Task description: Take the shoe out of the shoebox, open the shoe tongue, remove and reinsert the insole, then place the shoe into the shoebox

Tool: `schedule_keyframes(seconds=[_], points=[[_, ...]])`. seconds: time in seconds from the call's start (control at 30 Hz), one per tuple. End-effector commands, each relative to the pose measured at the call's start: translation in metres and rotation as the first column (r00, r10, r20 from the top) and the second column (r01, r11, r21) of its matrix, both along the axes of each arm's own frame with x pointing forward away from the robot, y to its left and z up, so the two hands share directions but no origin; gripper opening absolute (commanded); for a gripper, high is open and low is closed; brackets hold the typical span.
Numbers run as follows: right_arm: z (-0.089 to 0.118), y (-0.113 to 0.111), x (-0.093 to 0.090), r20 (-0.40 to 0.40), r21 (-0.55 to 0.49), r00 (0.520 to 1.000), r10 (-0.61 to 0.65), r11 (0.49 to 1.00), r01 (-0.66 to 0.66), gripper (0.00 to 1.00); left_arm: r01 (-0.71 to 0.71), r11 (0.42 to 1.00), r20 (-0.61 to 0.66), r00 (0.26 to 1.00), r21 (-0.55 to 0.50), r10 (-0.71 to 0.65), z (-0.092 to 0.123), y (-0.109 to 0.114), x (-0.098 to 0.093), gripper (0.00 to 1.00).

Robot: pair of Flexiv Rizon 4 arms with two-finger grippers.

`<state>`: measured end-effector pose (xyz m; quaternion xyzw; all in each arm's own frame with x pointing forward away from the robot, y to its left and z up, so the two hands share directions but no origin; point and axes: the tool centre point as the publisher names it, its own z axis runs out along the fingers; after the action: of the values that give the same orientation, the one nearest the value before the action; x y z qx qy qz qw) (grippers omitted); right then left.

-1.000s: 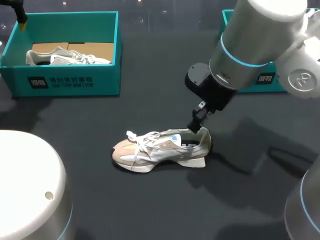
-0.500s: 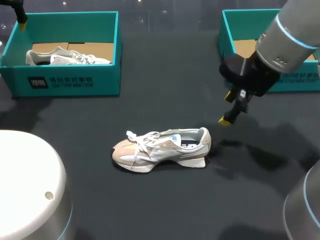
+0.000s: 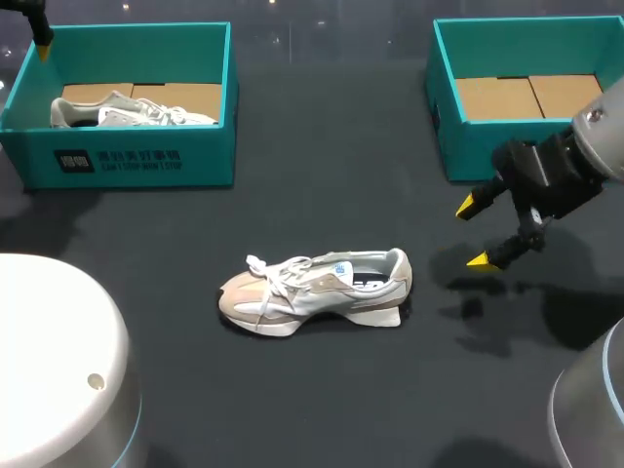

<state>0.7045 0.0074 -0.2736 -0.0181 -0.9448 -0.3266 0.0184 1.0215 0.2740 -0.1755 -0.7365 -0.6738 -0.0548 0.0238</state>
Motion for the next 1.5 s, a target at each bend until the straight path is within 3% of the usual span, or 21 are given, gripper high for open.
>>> schedule_keyframes(seconds=[0.03, 0.6, 0.87, 1.5], points=[[-0.006, -0.006, 0.006, 0.000, 0.296, 1.000, -0.002, 0.955, 0.002, 1.00, 0.001, 1.000, 0.002, 1.000, 0.001, -0.001, 0.000, 0.000, -0.001, 1.00], [-0.016, -0.009, 0.013, 0.025, 0.299, 0.999, 0.034, 0.953, -0.040, 1.00, 0.001, 1.000, 0.002, 1.000, 0.001, -0.001, 0.000, 0.000, -0.001, 1.00], [-0.039, -0.018, 0.018, 0.028, 0.381, 0.998, 0.049, 0.923, -0.056, 1.00, 0.001, 1.000, 0.002, 1.000, 0.001, -0.001, 0.000, 0.000, -0.001, 1.00], [-0.062, -0.004, 0.000, 0.043, 0.397, 0.996, 0.077, 0.914, -0.088, 1.00, 0.001, 1.000, 0.002, 1.000, 0.001, -0.001, 0.000, 0.000, -0.001, 1.00]])
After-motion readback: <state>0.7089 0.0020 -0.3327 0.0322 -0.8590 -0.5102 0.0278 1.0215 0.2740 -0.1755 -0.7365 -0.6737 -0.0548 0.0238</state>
